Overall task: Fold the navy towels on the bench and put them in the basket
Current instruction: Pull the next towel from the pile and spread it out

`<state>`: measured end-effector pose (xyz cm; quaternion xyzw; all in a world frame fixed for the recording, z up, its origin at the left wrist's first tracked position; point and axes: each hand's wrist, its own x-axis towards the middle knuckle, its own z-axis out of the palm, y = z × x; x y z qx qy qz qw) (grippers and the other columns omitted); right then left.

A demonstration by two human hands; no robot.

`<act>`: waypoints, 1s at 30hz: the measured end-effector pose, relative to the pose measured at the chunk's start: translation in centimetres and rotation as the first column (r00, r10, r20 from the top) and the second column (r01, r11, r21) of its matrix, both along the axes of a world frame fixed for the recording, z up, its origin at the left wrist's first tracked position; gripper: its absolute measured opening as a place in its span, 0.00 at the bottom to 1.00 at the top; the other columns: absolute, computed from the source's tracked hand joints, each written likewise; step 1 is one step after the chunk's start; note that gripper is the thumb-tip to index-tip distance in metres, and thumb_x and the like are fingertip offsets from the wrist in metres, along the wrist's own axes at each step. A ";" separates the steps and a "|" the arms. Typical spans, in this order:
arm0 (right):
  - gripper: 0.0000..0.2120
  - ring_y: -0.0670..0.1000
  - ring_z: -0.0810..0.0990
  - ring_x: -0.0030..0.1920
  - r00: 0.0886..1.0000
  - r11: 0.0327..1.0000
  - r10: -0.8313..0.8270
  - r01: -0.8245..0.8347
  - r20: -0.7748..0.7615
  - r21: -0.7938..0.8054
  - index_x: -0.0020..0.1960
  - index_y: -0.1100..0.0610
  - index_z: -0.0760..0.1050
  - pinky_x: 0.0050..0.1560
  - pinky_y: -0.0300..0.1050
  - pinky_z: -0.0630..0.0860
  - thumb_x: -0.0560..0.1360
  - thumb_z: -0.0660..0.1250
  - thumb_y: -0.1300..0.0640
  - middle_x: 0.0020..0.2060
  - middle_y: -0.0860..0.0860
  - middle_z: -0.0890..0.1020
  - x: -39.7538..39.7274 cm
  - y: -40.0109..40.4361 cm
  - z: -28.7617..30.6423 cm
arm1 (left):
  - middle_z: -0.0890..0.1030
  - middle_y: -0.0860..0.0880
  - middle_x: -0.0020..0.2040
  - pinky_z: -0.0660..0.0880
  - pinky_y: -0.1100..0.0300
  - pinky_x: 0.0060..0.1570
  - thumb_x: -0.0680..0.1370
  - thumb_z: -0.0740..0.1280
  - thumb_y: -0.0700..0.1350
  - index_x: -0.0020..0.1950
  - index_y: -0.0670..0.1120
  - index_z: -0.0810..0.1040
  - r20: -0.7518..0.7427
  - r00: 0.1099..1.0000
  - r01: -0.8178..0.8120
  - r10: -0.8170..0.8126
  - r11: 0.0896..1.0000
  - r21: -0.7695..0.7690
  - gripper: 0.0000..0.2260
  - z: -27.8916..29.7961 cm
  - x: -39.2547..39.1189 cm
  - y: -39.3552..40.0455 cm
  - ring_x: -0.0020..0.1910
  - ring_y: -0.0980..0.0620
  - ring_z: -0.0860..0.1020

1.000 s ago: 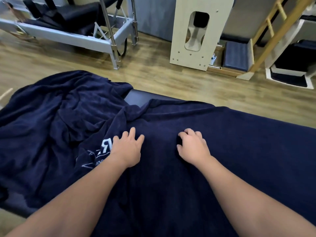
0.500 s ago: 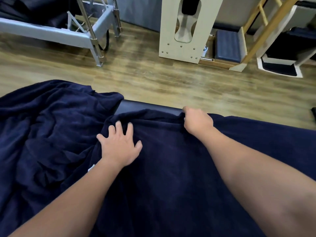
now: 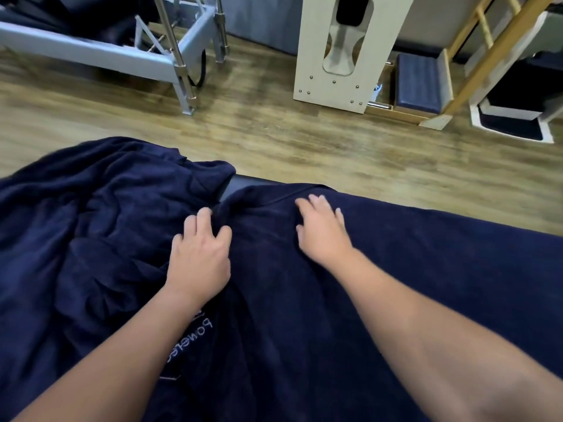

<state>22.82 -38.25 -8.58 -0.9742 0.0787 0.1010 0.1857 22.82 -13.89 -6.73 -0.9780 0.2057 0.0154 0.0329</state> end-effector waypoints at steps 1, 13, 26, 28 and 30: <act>0.23 0.58 0.52 0.80 0.999 0.999 0.042 -0.042 0.010 0.004 0.74 0.52 0.66 0.77 0.65 0.53 0.80 0.63 0.54 0.77 0.53 0.61 -1.5 1.4 -0.3 | 0.71 0.37 0.57 0.68 0.50 0.32 0.69 0.70 0.37 0.45 0.42 0.73 -0.030 0.998 -0.050 0.049 0.999 -0.019 0.09 0.5 -0.3 0.2 0.44 0.39 0.71; 0.28 0.57 0.80 0.45 0.980 0.978 0.195 -0.196 -0.026 -0.067 0.48 0.53 0.77 0.43 0.54 0.76 0.73 0.57 0.29 0.42 0.52 0.81 -17.9 14.3 1.6 | 0.75 0.46 0.62 0.75 0.46 0.59 0.74 0.60 0.31 0.70 0.48 0.75 -0.368 0.910 -0.288 0.194 0.931 -0.223 0.25 3.2 1.6 4.8 0.60 0.39 0.76; 0.13 0.47 0.84 0.48 0.925 0.299 -0.201 0.371 -0.322 0.879 0.54 0.48 0.82 0.54 0.53 0.81 0.74 0.71 0.64 0.47 0.49 0.85 -7.6 31.5 9.7 | 0.85 0.45 0.45 0.74 0.54 0.38 0.78 0.62 0.68 0.50 0.42 0.81 -0.828 0.554 -0.534 0.090 0.801 -0.270 0.28 9.0 8.4 15.1 0.37 0.44 0.78; 0.19 0.49 0.84 0.55 0.925 0.211 -0.140 0.376 -0.353 0.902 0.61 0.52 0.81 0.59 0.51 0.79 0.76 0.67 0.70 0.54 0.50 0.83 -6.5 33.0 9.5 | 0.83 0.42 0.49 0.75 0.50 0.43 0.75 0.61 0.73 0.53 0.42 0.80 -0.896 0.422 -0.514 0.137 0.850 -0.112 0.33 9.9 9.0 17.3 0.42 0.43 0.79; 0.15 0.50 0.85 0.51 0.900 0.278 -0.233 0.424 -0.368 0.862 0.56 0.54 0.82 0.56 0.49 0.79 0.77 0.65 0.68 0.50 0.50 0.84 -5.8 33.4 8.5 | 0.81 0.43 0.48 0.77 0.50 0.44 0.74 0.66 0.71 0.55 0.42 0.80 -0.911 0.394 -0.464 0.120 0.882 -0.084 0.32 9.6 8.9 19.1 0.44 0.44 0.79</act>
